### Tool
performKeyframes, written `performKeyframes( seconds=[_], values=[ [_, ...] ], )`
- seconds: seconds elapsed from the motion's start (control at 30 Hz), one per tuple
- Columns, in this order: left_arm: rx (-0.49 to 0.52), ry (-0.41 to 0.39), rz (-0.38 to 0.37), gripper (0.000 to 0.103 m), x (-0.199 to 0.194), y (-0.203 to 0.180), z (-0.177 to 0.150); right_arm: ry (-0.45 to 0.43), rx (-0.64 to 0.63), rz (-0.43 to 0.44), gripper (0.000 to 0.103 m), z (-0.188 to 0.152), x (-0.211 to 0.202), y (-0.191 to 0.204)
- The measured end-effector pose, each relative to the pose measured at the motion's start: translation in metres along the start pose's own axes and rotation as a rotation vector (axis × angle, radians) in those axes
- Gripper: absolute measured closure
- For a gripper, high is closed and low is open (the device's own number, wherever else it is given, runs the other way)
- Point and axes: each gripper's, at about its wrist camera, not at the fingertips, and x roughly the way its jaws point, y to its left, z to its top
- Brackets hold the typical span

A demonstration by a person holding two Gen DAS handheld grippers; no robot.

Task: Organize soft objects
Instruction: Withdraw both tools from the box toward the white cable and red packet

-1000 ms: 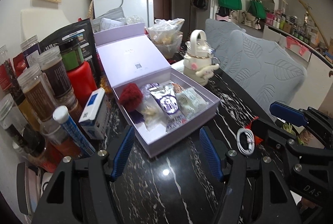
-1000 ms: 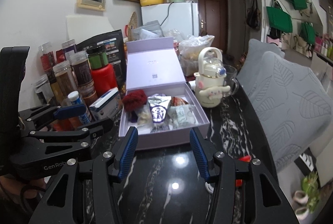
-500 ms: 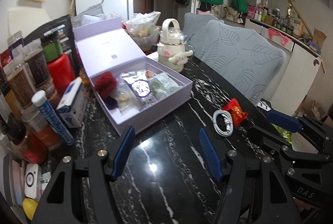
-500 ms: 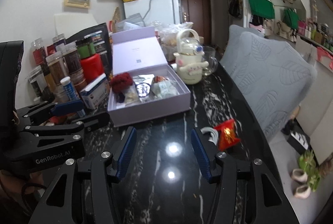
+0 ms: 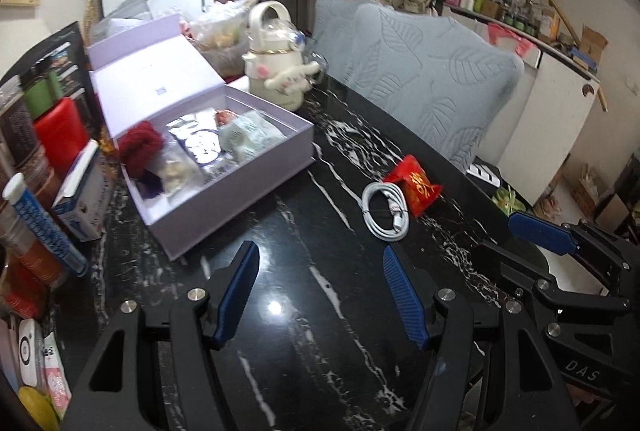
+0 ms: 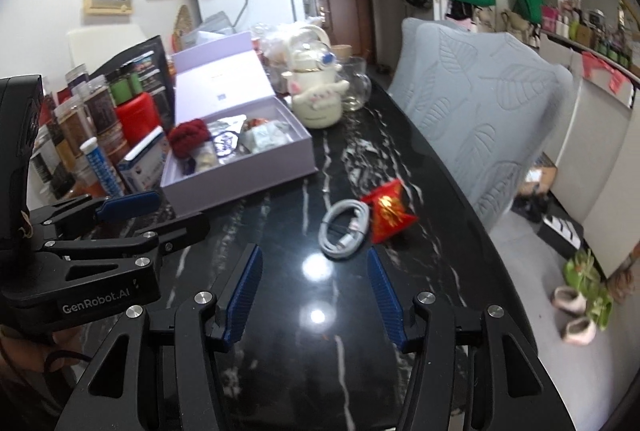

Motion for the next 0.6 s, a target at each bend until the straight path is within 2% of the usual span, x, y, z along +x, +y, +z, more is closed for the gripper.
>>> performKeyframes(
  seconds=[0.3,0.6],
  values=[
    [0.045,0.067,-0.03,0.039,0.033,-0.019,-0.006,0.041,0.052,-0.033,0.046,-0.013,0.014,-0.028],
    [0.042,0.135,-0.073,0.039,0.066,-0.026,-0.004,0.101,0.106,-0.044,0.046,-0.02,0.038,-0.052]
  ],
)
